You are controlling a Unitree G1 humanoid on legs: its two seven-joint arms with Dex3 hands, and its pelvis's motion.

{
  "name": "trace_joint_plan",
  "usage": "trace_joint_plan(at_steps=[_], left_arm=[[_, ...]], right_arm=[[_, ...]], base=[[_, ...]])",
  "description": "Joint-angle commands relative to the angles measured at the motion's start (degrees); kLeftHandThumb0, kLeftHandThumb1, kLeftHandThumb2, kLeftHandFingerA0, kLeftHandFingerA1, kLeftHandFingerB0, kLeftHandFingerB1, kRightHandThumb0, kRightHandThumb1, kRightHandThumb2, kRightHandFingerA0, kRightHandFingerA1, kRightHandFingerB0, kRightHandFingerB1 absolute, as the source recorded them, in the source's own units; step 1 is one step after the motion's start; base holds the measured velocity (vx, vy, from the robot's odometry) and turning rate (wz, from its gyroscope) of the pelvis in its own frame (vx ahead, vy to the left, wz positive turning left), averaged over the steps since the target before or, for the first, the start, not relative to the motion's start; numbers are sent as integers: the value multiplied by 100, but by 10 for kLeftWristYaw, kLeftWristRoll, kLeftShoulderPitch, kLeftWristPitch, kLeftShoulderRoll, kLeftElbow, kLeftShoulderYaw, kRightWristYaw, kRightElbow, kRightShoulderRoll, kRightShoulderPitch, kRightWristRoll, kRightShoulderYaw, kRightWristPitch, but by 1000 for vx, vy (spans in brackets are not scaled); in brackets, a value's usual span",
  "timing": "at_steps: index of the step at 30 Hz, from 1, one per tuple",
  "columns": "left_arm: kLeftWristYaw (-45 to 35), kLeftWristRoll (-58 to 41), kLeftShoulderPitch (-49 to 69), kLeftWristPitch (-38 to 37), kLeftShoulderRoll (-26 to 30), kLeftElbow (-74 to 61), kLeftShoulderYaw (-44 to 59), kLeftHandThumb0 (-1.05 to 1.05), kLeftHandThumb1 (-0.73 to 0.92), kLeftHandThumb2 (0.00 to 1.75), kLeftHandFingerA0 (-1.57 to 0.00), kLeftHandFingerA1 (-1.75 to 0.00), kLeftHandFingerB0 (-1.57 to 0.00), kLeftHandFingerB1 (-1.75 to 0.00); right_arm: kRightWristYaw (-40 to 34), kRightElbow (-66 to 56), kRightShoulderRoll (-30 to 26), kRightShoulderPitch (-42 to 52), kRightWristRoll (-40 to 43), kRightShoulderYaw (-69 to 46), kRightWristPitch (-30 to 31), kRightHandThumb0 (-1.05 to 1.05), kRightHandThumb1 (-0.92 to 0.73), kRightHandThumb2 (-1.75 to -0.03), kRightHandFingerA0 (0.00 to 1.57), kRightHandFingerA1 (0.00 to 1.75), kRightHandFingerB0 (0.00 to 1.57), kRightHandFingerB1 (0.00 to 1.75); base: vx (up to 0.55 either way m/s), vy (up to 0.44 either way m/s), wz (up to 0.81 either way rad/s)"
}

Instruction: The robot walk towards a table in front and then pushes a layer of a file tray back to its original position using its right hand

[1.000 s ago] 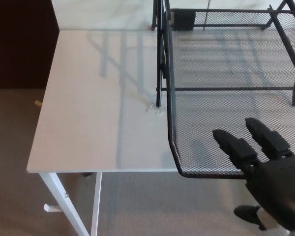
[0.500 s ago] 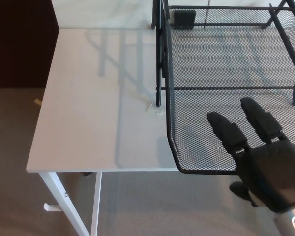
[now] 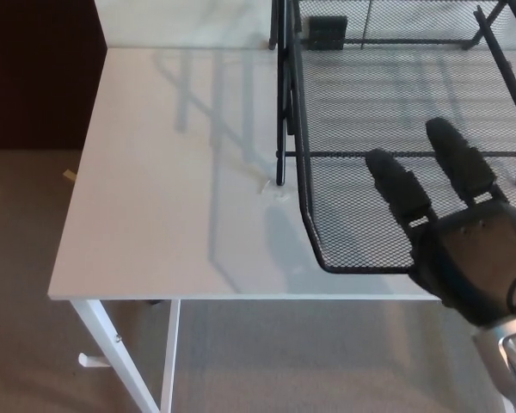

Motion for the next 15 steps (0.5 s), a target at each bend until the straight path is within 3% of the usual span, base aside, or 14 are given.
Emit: trace_joint_plan(at_steps=[1,2,3,4,5,6,7,8,10,11,15], left_arm=[[1,8,-3,-3,5,-7,-2,-1,43,87,-44,-62,-24,-51],[1,6,-3,-2,4,-9,-1,-1,44,87,-44,-62,-23,-51],[-1,6,-1,-3,4,-11,-1,-1,44,87,-44,-62,-23,-51],[0,7,1,-2,4,-16,-2,-1,44,87,-45,-63,-23,-51],[1,7,1,3,4,-20,-2,-2,44,87,-45,-62,-23,-51],[1,8,1,4,4,-21,-2,-2,44,87,-45,-62,-23,-51],[1,8,2,4,4,-22,-2,-2,43,87,-45,-63,-24,-51],[0,9,3,1,4,-23,-2,-1,43,87,-45,-63,-24,-51],[1,11,4,3,3,-27,-3,-2,43,87,-45,-63,-24,-51],[-1,10,3,4,4,-28,-2,-2,43,87,-46,-64,-24,-52],[0,11,3,4,3,-32,-3,-1,43,87,-43,-61,-24,-51]], right_arm=[[-26,30,-16,-27,21,2,27,-48,-35,-52,0,23,10,28],[-25,38,-19,-33,22,3,31,-40,-27,-71,0,21,4,35],[-24,44,-21,-37,24,4,32,-40,-27,-71,0,21,4,35],[-22,49,-22,-42,28,5,32,-48,-35,-51,0,22,9,27],[-18,59,-24,-51,35,5,32,-45,-33,-70,0,5,6,28],[-18,61,-25,-52,37,7,33,-45,-33,-70,0,5,6,28],[-19,65,-26,-56,41,8,33,-49,-35,-52,0,19,8,26],[-16,76,-27,-65,47,8,35,-42,-30,-71,0,13,5,30],[-12,98,-28,-85,52,9,41,-41,-28,-72,0,18,4,32],[-12,107,-27,-93,52,11,46,-52,-34,-54,0,25,7,27],[-11,144,-25,-136,61,17,54,-52,-33,-54,0,25,11,28]], base=[[0,0,0],[0,0,0],[0,0,0],[0,0,0],[0,0,0],[0,0,0],[0,0,0],[0,0,0],[0,0,0],[0,0,0],[0,0,0]])
